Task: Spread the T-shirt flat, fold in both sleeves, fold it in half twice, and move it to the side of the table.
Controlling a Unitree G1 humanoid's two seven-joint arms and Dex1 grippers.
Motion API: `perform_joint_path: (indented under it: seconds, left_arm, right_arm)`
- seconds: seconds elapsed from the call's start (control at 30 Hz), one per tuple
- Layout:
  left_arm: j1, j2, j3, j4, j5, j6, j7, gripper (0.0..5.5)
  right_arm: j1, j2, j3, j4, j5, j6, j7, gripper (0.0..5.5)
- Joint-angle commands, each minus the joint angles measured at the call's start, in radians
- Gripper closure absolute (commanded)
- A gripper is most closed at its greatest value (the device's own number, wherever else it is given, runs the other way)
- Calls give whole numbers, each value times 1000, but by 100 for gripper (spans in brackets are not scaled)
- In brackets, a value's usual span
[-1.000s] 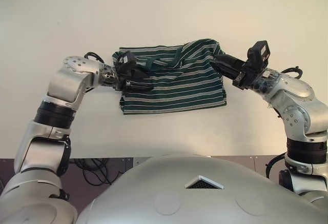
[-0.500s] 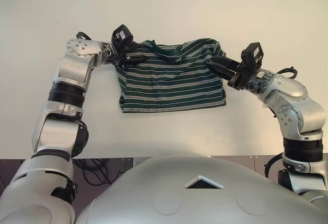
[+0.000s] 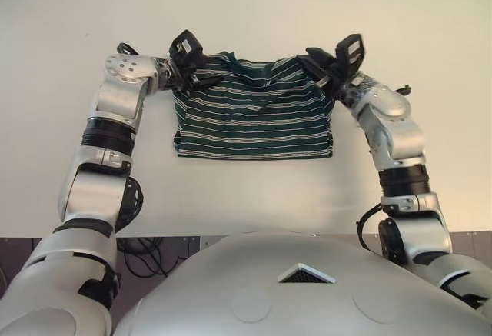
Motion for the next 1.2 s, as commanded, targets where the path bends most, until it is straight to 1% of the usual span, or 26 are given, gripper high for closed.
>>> perform_joint_path:
  seconds: [0.03, 0.23, 0.33, 0.43, 0.57, 0.6, 0.67, 0.73, 0.8, 0.83, 0.9, 0.97, 1.0, 1.03, 1.07, 1.13, 1.2]
  left_arm:
    - [-34, -9, -19, 105, 72, -46, 47, 292]
    - [-89, -49, -14, 261, 124, -161, 167, 292]
    - [-116, -64, -11, 303, 143, -214, 217, 292]
    - [-158, -75, -13, 347, 184, -283, 306, 292]
    - [-190, -82, -10, 388, 217, -332, 356, 292]
    - [-193, -91, -1, 376, 211, -352, 357, 292]
    - [-205, -122, 52, 325, 150, -362, 357, 292]
    - [-205, -136, 125, 234, 72, -338, 365, 292]
    - [-145, -136, 205, 15, -35, -251, 352, 292]
    - [-106, -131, 225, -92, -71, -202, 344, 292]
    - [8, -107, 225, -366, -185, -32, 271, 292]
    - [152, -76, 165, -669, -371, 206, 180, 292]
    - [217, -66, 127, -784, -455, 303, 156, 292]
    - [276, -60, 75, -868, -490, 364, 141, 292]
    - [318, -60, 17, -916, -485, 386, 132, 292]
    - [358, -83, -50, -947, -477, 422, 143, 292]
    - [379, -118, -94, -958, -489, 461, 161, 292]
  right_arm:
    - [-22, -14, 21, 110, -93, -10, -45, 425]
    - [-31, -17, 10, 158, -134, -48, -67, 425]
    - [-33, -15, 5, 161, -136, -55, -70, 425]
    - [-38, -11, 1, 158, -136, -53, -71, 425]
    - [-34, -8, -1, 151, -136, -53, -72, 425]
    - [-34, 7, -23, 130, -106, -63, -71, 425]
    - [-29, 38, -76, 71, -44, -103, -76, 425]
    - [-22, 56, -118, 1, 6, -130, -81, 425]
    - [-15, 69, -163, -90, 62, -130, -81, 425]
    - [-8, 71, -177, -132, 86, -122, -81, 425]
    - [2, 72, -225, -208, 149, -82, -98, 425]
    - [18, 60, -277, -257, 188, -49, -130, 425]
    - [25, 48, -292, -259, 189, -44, -141, 425]
    - [29, 41, -309, -252, 195, -39, -150, 425]
    - [31, 35, -318, -239, 191, -34, -155, 425]
    - [31, 32, -329, -226, 195, -23, -157, 425]
    - [24, 29, -328, -213, 195, -7, -154, 425]
